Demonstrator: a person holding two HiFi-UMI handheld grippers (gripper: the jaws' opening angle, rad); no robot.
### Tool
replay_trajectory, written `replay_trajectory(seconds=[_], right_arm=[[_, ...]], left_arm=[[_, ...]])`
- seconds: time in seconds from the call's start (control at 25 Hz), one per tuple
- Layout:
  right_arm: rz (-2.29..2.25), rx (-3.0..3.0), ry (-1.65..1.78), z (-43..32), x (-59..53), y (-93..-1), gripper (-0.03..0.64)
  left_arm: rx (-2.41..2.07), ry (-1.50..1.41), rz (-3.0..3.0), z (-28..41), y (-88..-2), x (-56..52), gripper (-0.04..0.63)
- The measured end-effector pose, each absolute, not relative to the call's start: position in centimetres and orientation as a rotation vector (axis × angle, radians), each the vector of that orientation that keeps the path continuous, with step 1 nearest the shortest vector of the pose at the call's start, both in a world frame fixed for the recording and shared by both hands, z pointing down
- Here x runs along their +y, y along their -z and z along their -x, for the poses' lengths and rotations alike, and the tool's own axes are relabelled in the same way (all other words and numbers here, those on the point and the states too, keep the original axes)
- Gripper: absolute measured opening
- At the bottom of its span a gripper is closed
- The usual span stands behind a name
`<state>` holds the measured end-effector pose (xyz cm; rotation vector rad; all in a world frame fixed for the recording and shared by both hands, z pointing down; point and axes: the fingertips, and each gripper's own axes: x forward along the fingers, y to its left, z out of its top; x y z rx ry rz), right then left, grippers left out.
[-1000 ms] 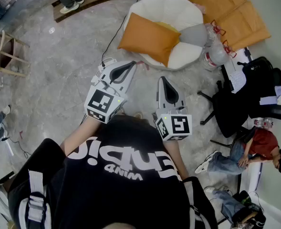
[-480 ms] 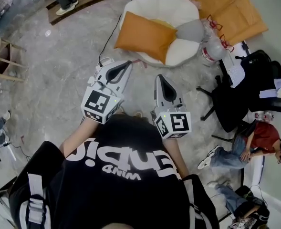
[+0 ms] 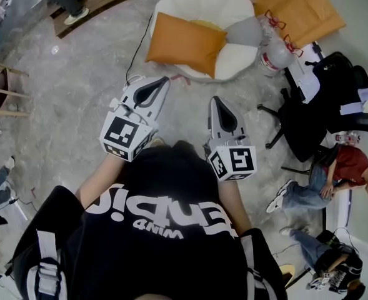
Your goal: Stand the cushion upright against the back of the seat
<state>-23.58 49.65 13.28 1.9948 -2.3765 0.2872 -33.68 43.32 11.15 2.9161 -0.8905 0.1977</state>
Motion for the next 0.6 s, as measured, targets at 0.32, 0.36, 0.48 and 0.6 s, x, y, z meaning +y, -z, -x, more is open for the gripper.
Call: replay_trajectory(seconds=[0.32, 0.36, 0.48, 0.6], right_arm=[[-2.122, -2.265, -0.285, 21.0, 50.6, -13.6, 0.023], [-2.134, -2.257, -0.288, 20.7, 50.5, -13.6, 0.023], [-2.171, -2.243, -0.312, 20.0, 50.0, -14.0, 0.023], [-2.181, -2.24, -0.316, 19.8, 49.3, -14.2, 0.023]], left_arm=[[-0.827, -0.219, -2.931, 34.1, -12.1, 42.9, 0.006], [-0.819, -0.22, -2.934, 34.0, -12.2, 42.7, 0.006], [-0.81, -0.225, -2.938, 33.9, -12.4, 42.3, 0.006], [-0.818, -0.234, -2.941, 34.2, -12.6, 41.5, 0.006]])
